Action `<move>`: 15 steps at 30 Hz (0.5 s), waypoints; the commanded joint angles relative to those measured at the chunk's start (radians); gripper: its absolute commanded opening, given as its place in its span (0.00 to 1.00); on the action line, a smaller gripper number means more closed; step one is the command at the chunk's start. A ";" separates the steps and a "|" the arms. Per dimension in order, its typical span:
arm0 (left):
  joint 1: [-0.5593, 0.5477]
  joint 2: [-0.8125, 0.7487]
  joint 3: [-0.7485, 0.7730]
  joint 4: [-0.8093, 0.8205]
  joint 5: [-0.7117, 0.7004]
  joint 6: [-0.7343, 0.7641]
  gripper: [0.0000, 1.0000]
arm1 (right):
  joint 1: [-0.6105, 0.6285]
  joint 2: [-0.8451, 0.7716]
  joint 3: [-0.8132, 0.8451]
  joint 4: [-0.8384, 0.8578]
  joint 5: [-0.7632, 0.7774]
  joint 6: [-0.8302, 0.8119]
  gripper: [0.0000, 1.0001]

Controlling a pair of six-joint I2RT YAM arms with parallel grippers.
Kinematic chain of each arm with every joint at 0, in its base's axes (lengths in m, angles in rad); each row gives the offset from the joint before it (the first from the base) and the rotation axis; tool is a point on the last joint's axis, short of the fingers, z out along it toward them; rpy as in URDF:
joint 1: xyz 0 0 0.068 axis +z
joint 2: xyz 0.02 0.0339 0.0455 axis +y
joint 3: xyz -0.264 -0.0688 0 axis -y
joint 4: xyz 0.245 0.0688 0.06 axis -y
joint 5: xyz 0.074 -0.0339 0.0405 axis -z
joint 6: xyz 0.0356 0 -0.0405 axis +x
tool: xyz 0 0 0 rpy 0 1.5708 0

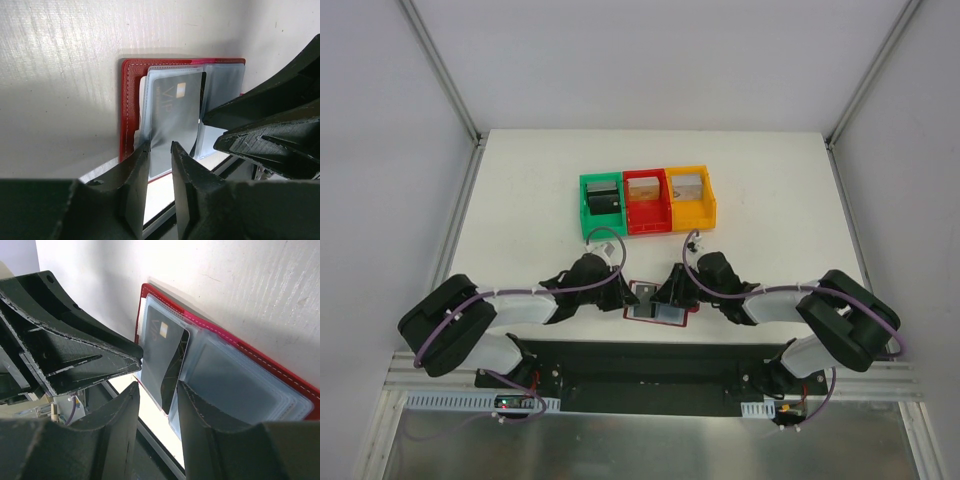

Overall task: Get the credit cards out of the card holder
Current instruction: Remove the credit card from the card holder.

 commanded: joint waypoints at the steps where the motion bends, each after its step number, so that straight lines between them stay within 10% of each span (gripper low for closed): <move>1: 0.000 -0.017 -0.033 -0.127 -0.052 0.044 0.28 | 0.006 0.007 0.012 0.052 -0.024 0.010 0.39; 15: -0.009 -0.169 -0.047 -0.188 -0.101 0.069 0.42 | 0.006 0.039 0.026 0.052 -0.029 0.010 0.39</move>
